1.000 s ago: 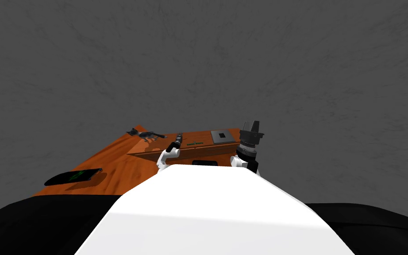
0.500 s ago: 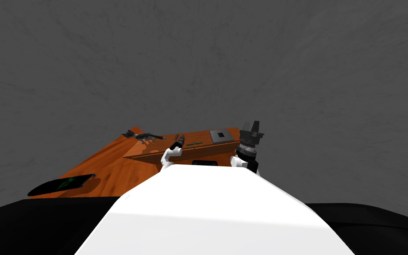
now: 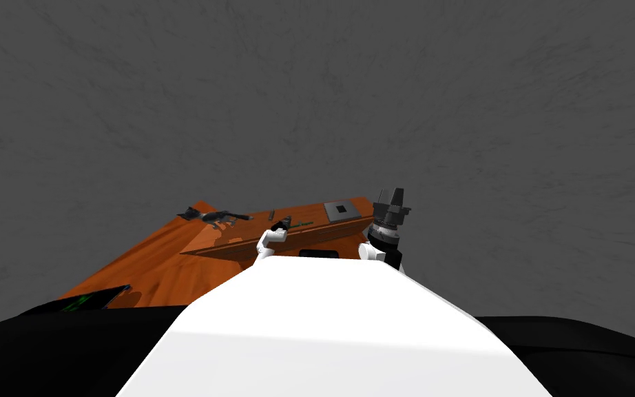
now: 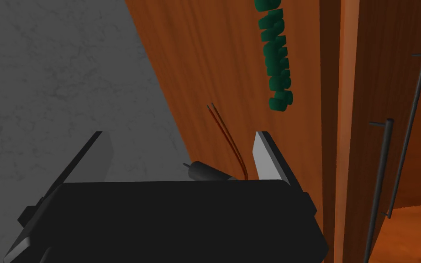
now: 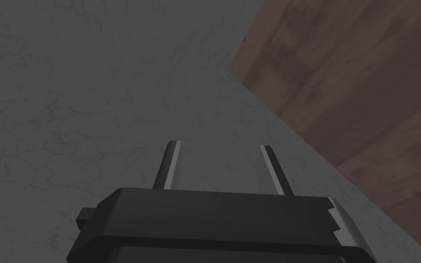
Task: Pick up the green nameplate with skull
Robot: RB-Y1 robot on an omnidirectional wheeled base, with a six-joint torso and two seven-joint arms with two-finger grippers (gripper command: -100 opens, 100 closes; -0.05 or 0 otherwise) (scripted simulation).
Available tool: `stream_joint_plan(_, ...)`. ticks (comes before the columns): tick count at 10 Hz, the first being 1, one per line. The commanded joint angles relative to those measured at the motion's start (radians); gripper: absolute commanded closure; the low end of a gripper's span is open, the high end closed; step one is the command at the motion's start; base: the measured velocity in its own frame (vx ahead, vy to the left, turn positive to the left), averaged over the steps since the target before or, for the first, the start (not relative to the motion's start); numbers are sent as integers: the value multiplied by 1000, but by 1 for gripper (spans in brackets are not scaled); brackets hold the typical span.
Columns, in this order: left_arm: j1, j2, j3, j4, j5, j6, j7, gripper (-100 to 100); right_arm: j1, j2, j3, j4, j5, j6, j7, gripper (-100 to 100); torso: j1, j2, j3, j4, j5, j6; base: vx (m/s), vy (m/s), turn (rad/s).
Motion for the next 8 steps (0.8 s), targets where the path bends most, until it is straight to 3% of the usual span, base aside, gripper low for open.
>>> stream_joint_plan(1, -17, -11, -8, 30, -14, 16, 4, -100, 0, 0, 0, 0, 0, 0, 0, 0, 0, 0, 0, 0, 0, 0, 3, 2, -30)
stream_joint_plan(8, -102, -13, -72, 184, -34, 105, 19, -100, 0, 0, 0, 0, 0, 0, 0, 0, -1, -1, 0, 0, 0, 0, 9, -3, -61)
